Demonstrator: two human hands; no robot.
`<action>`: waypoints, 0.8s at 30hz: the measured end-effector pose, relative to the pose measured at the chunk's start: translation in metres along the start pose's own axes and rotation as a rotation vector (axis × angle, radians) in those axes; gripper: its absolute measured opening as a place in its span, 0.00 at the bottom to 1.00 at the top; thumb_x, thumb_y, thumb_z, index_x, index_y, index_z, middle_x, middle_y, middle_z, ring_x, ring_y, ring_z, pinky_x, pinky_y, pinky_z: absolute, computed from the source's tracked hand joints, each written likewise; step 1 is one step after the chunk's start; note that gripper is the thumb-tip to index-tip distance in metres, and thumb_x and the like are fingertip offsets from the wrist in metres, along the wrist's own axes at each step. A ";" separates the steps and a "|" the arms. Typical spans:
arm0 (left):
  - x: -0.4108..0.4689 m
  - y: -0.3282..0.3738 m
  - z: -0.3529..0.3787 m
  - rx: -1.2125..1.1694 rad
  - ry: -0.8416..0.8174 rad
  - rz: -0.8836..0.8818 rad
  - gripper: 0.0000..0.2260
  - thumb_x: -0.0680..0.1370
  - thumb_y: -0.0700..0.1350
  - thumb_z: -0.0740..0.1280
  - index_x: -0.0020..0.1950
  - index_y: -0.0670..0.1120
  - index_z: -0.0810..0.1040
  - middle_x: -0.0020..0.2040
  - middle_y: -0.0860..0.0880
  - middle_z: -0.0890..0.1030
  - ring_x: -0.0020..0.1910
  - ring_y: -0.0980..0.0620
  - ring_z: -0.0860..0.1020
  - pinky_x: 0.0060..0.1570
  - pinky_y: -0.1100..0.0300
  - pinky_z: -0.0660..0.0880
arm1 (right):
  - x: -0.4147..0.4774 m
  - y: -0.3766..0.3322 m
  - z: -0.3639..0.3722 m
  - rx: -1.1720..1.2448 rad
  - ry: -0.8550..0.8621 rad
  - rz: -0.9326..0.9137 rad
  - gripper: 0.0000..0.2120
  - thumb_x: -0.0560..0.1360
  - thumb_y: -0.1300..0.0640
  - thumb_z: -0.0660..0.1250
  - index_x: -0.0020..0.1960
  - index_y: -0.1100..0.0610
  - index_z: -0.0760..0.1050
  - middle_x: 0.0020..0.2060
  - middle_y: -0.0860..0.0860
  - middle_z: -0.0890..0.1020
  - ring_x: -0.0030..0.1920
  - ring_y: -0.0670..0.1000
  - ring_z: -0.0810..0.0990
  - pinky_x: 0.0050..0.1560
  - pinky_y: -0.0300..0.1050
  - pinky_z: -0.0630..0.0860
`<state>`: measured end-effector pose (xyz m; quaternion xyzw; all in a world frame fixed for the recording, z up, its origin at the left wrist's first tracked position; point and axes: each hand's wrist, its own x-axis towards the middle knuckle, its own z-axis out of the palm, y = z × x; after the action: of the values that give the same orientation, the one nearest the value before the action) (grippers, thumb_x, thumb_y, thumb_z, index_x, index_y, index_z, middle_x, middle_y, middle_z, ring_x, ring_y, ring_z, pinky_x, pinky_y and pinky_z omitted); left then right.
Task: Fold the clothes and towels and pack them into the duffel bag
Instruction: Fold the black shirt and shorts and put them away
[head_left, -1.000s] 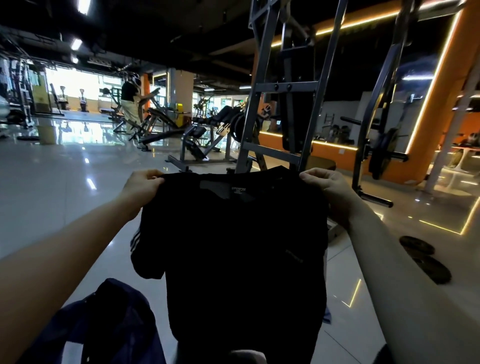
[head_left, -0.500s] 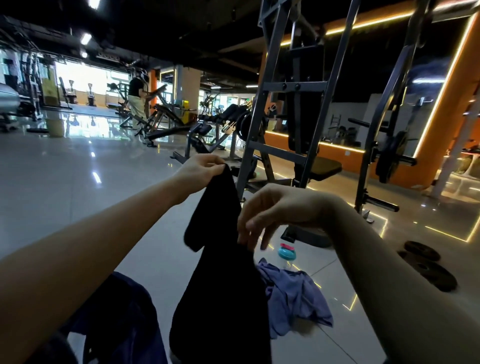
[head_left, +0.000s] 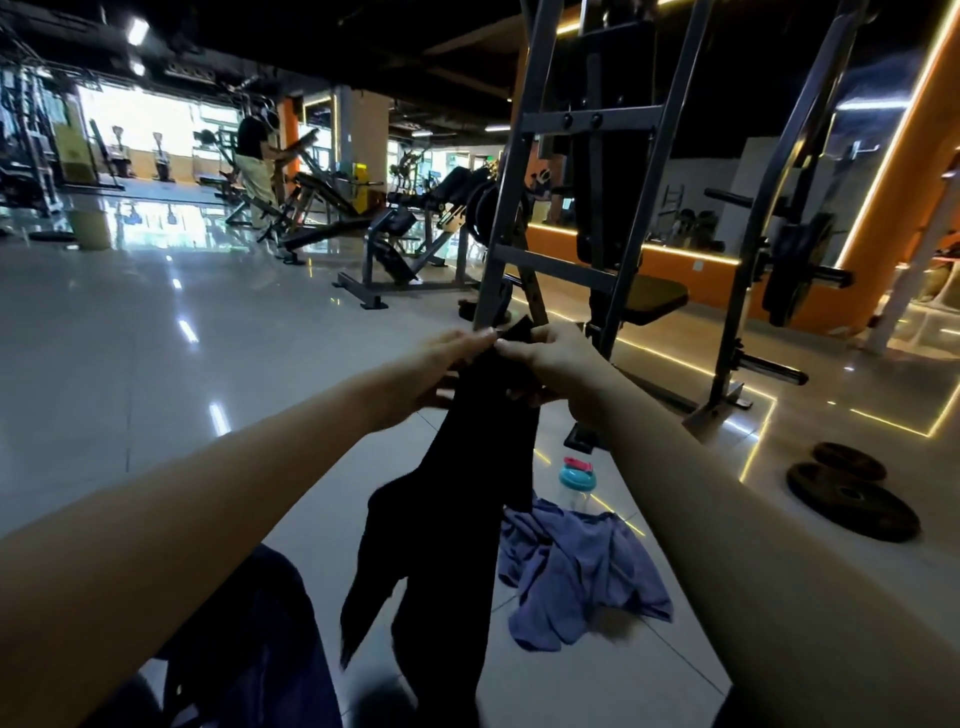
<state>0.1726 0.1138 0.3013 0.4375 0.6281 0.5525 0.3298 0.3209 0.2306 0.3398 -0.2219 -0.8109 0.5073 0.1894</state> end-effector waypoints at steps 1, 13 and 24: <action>0.002 -0.012 0.000 0.029 -0.060 -0.064 0.19 0.77 0.57 0.71 0.65 0.51 0.77 0.55 0.47 0.83 0.53 0.50 0.83 0.49 0.56 0.78 | 0.004 0.002 0.000 0.057 0.078 0.012 0.10 0.80 0.55 0.68 0.58 0.60 0.77 0.51 0.57 0.82 0.49 0.55 0.84 0.48 0.48 0.82; 0.015 -0.060 -0.043 0.356 -0.022 -0.179 0.08 0.77 0.42 0.74 0.55 0.41 0.84 0.48 0.44 0.86 0.45 0.51 0.82 0.47 0.61 0.76 | 0.019 0.068 -0.059 -0.094 0.625 0.107 0.15 0.70 0.42 0.76 0.45 0.46 0.71 0.61 0.50 0.78 0.61 0.54 0.77 0.61 0.58 0.76; 0.009 -0.053 -0.055 0.126 0.425 -0.136 0.02 0.79 0.42 0.72 0.52 0.47 0.82 0.47 0.46 0.84 0.40 0.52 0.82 0.41 0.62 0.79 | 0.001 0.084 -0.076 0.438 0.607 0.164 0.12 0.74 0.60 0.75 0.37 0.55 0.73 0.33 0.51 0.78 0.35 0.51 0.79 0.41 0.44 0.76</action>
<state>0.1101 0.0993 0.2593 0.2876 0.7447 0.5684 0.1989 0.3746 0.3195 0.2948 -0.3804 -0.5699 0.5933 0.4226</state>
